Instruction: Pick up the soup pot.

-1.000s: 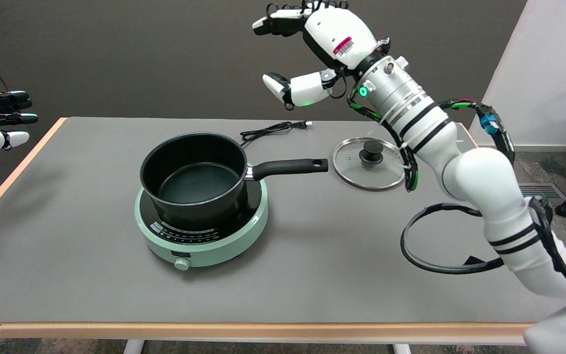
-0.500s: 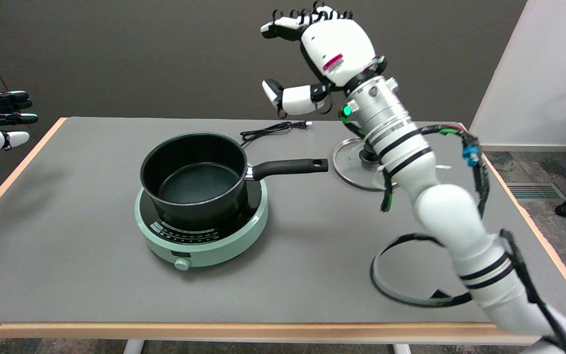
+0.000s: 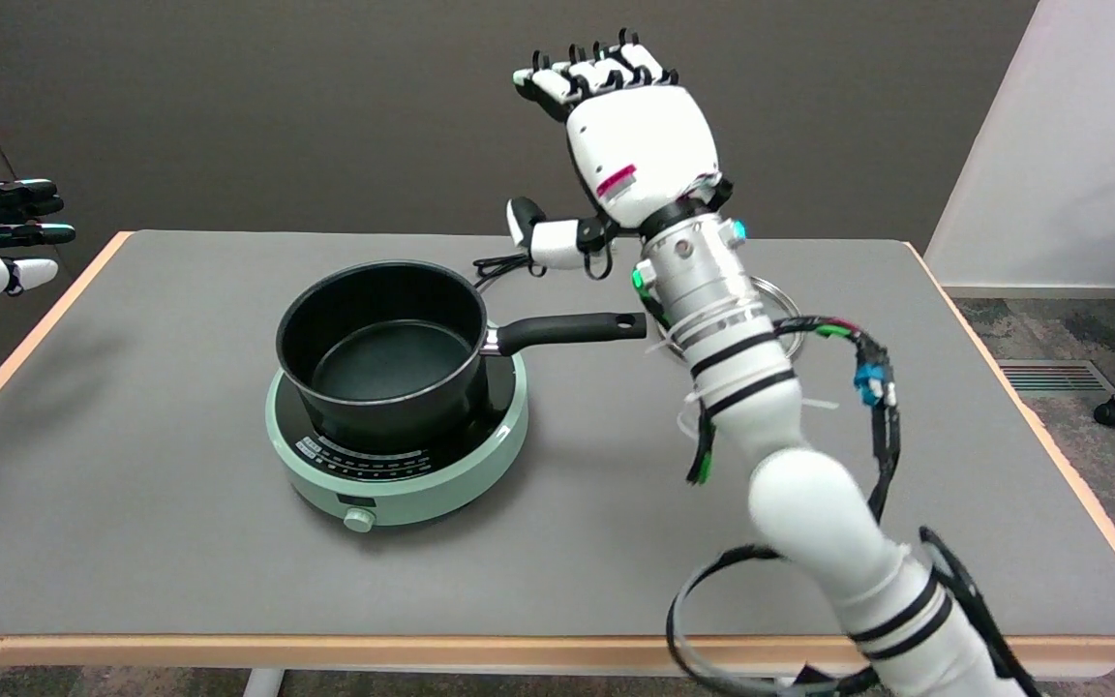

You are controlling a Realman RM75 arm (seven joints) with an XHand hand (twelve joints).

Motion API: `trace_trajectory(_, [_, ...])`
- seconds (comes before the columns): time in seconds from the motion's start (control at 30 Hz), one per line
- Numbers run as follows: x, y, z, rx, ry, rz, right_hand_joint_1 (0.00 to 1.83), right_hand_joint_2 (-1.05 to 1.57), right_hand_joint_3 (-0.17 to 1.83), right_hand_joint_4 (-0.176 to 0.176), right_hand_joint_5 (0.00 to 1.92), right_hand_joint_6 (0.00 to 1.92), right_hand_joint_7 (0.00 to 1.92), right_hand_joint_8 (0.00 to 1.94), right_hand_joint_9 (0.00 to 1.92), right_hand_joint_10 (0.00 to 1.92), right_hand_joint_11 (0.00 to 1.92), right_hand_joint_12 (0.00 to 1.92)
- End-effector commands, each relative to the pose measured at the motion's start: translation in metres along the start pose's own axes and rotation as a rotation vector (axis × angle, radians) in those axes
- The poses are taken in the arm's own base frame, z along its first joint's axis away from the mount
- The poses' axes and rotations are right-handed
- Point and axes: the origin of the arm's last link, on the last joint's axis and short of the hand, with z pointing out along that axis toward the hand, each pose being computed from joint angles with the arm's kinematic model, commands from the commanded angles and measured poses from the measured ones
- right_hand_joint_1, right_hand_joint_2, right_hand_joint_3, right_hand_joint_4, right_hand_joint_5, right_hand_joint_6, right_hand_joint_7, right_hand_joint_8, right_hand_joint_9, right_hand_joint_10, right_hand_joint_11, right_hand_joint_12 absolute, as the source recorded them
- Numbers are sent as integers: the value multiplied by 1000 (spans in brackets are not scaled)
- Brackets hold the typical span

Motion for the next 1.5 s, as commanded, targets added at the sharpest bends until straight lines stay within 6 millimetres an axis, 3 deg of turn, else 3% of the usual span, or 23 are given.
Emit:
trace_trajectory(0.03, [16,-39,-40,-105,38,-147,771,524,941,109,474,211,518,184,477,263,285,571])
trace_trajectory(0.5, [31,-62,-68,-173,103,-162,776,524,949,111,470,209,516,184,474,261,285,572])
trace_trajectory(1.07, [13,-89,-88,-201,-58,-236,815,498,959,87,440,195,489,178,446,260,257,570])
trace_trajectory(1.5, [-4,-109,-100,-267,-139,-297,828,442,977,58,367,172,335,168,282,233,151,514])
